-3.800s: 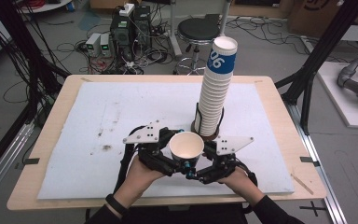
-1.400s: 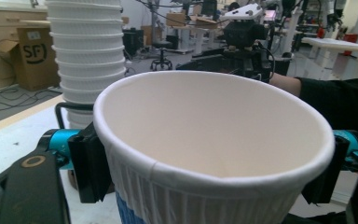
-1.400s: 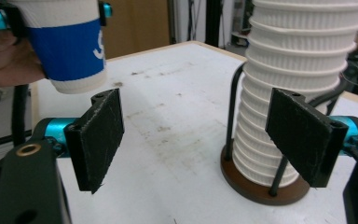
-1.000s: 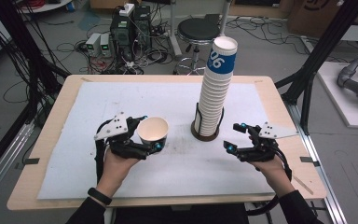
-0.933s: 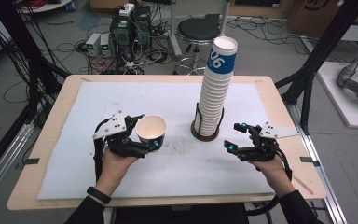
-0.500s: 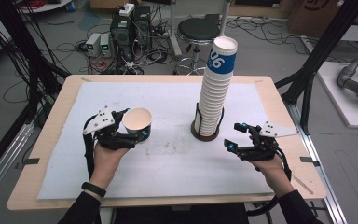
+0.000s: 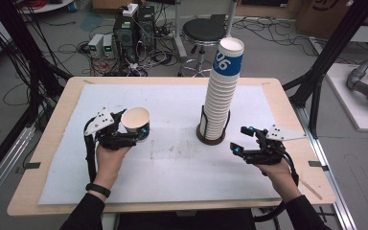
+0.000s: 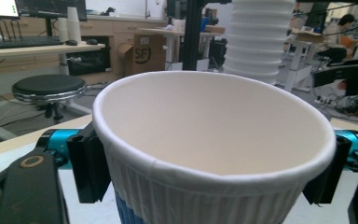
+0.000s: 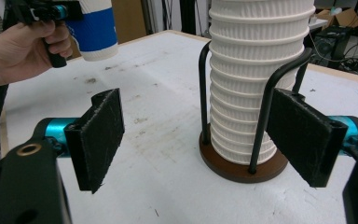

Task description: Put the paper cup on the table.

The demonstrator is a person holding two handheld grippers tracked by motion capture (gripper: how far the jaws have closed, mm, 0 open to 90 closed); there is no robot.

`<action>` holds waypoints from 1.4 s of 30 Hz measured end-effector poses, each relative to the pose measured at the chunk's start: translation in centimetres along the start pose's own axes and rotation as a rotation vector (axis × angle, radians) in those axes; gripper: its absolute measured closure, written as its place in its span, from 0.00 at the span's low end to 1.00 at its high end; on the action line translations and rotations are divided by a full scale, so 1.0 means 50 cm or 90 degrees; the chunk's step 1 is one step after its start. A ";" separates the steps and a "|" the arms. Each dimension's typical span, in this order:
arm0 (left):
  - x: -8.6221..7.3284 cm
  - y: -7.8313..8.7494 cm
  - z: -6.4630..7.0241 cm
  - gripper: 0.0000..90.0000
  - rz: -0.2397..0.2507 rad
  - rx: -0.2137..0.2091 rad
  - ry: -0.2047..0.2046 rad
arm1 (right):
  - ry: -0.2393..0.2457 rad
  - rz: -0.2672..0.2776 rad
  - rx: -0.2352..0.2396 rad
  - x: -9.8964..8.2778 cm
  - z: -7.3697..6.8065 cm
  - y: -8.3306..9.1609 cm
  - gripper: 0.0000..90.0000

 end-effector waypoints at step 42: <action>-0.095 -0.049 -0.125 0.23 -0.037 0.119 0.045 | -0.007 -0.022 -0.009 -0.023 -0.006 0.003 0.22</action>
Point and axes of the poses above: each handheld gripper's, and its own axes: y roughly backward along the jaws, x roughly out of its top, z roughly to its right, the point moved 4 cm from there along -y, roughly forward along the jaws
